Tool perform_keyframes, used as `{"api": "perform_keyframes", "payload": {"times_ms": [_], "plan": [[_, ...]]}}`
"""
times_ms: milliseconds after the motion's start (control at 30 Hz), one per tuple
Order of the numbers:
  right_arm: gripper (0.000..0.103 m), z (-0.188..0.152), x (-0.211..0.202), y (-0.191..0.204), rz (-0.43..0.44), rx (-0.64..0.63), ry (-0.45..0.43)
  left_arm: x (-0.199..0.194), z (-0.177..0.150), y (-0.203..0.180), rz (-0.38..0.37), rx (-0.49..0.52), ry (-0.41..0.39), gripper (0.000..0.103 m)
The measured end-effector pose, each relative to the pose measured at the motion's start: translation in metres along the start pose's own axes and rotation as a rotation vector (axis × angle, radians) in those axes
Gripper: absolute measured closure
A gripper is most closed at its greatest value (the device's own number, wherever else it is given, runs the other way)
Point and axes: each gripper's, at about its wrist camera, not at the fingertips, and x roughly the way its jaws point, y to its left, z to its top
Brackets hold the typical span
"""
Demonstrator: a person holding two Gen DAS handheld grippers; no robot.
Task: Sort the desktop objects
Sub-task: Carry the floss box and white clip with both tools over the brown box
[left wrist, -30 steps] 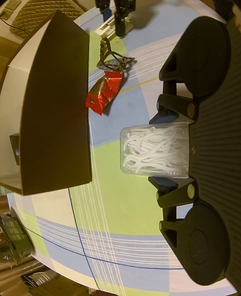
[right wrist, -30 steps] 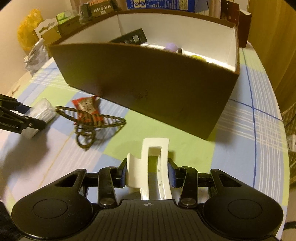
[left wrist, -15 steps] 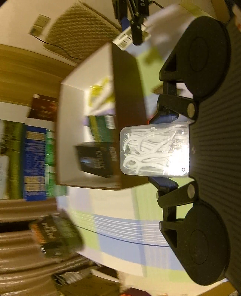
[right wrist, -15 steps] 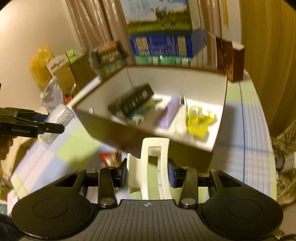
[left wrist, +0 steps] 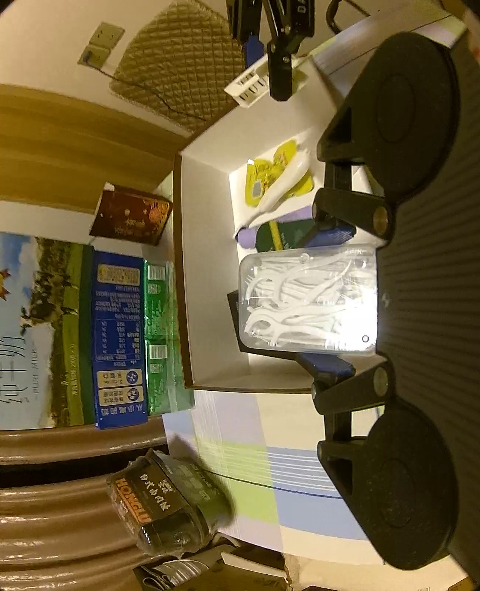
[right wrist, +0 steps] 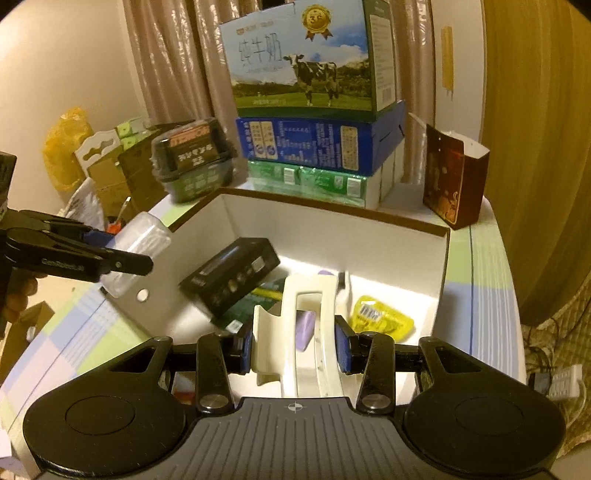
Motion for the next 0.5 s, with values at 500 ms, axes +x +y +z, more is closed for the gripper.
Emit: {"api": "perform_keyframes", "payload": {"times_ms": [500], "plan": [[0.064,-0.008,0.047,-0.022,-0.075,0.036,0.114,0.064,-0.011,0.006,-0.011,0.035,0.161,0.050]]}}
